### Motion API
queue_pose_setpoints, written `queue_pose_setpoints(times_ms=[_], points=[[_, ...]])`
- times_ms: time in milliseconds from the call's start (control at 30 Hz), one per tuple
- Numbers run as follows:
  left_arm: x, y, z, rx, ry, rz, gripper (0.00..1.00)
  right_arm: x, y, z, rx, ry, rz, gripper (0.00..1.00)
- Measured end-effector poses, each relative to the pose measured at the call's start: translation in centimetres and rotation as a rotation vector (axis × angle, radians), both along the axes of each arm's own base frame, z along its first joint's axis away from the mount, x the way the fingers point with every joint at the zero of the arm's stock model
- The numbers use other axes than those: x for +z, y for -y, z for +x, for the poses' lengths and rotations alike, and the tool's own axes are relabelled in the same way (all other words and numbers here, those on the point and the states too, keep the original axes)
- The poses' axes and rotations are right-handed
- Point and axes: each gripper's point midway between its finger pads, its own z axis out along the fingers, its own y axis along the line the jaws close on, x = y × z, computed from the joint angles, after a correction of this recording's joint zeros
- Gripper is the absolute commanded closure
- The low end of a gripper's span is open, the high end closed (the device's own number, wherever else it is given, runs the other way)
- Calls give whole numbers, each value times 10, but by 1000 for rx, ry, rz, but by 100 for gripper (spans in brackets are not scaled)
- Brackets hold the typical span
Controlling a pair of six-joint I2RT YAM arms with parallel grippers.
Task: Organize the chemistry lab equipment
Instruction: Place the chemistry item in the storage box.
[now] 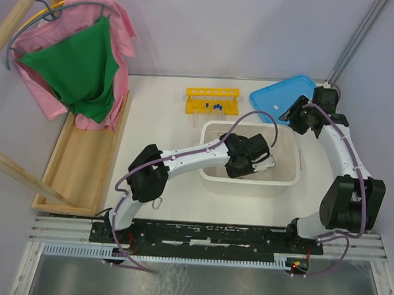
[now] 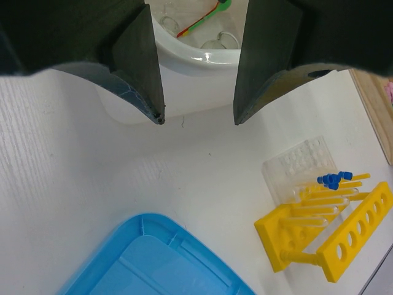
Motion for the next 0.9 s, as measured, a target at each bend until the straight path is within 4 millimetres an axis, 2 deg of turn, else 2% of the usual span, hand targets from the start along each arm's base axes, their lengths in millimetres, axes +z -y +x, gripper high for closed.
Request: queue_pose_setpoints(times_ms=[233,433,733,900], points=[[-28,1,-5,-10,-34,35,97,0,0,0,0,0,0,43],[-39,1,-5,-9,-44,53,96,0,0,0,0,0,0,43],[-52,-1,-6,-9,-56,79,86,0,0,0,1,0,1,43],[-52,-2,-6,-8,-56,80,76,0,0,0,2,0,2,43]])
